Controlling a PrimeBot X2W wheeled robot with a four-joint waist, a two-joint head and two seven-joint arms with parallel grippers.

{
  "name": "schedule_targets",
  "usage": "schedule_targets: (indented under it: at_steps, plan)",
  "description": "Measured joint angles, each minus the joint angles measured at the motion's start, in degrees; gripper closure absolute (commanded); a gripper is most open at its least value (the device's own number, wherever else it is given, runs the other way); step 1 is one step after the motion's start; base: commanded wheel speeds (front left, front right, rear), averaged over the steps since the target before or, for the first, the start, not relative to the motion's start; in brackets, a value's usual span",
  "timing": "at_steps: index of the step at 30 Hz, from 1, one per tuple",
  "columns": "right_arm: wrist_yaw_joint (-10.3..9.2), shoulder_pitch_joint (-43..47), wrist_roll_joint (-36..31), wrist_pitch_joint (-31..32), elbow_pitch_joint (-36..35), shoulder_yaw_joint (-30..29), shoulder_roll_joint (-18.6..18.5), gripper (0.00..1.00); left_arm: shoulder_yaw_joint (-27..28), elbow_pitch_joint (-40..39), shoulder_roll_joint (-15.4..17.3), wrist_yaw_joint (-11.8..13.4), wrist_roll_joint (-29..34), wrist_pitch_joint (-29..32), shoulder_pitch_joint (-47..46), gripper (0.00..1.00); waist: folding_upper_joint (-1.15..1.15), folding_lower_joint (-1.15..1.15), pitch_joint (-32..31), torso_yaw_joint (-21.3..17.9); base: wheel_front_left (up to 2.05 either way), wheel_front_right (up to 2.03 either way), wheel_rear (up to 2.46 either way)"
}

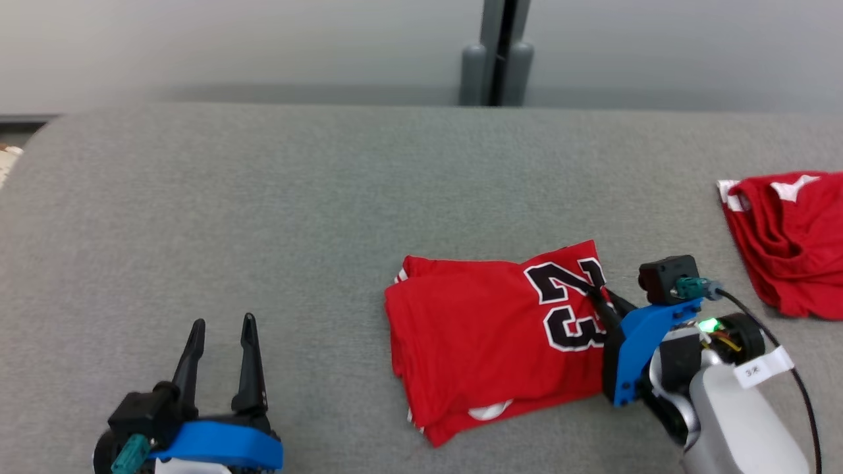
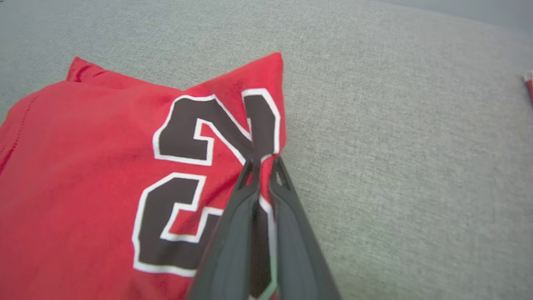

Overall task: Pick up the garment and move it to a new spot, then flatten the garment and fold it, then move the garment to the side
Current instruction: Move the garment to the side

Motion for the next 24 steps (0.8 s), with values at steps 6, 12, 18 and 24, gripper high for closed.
schedule_targets:
  at_steps: [6, 12, 18, 24]
  plan:
    - [0.0, -2.8, -0.6, 0.6, -4.2, -2.5, -3.9, 1.0, -0.8, -3.1, 0.2, -0.2, 1.6, 0.0, -2.0, 0.0, 0.0, 0.0, 3.9, -7.4, 0.0, 0.0, 0.0]
    - [-0.01, -5.4, -0.9, -0.1, -7.9, -5.4, -5.1, 1.0, -1.7, -5.5, 1.8, -0.5, 2.9, 1.3, -4.8, 0.0, 0.0, 0.0, 8.6, -16.2, 0.0, 0.0, 0.0]
    - [0.0, -6.3, -0.9, -1.3, -9.3, -7.2, -3.9, 1.0, -2.9, -6.8, 2.9, -1.1, 3.9, 3.4, -7.4, 0.0, 0.0, 0.01, 11.8, -22.0, 0.0, 0.0, 0.0]
    - [0.0, -9.5, -1.1, -1.9, -8.5, -6.0, -3.3, 1.0, -3.4, -6.6, 3.6, -1.1, 4.0, 3.9, -8.6, 0.0, 0.0, 0.01, 12.5, -22.9, 0.0, 0.0, 0.0]
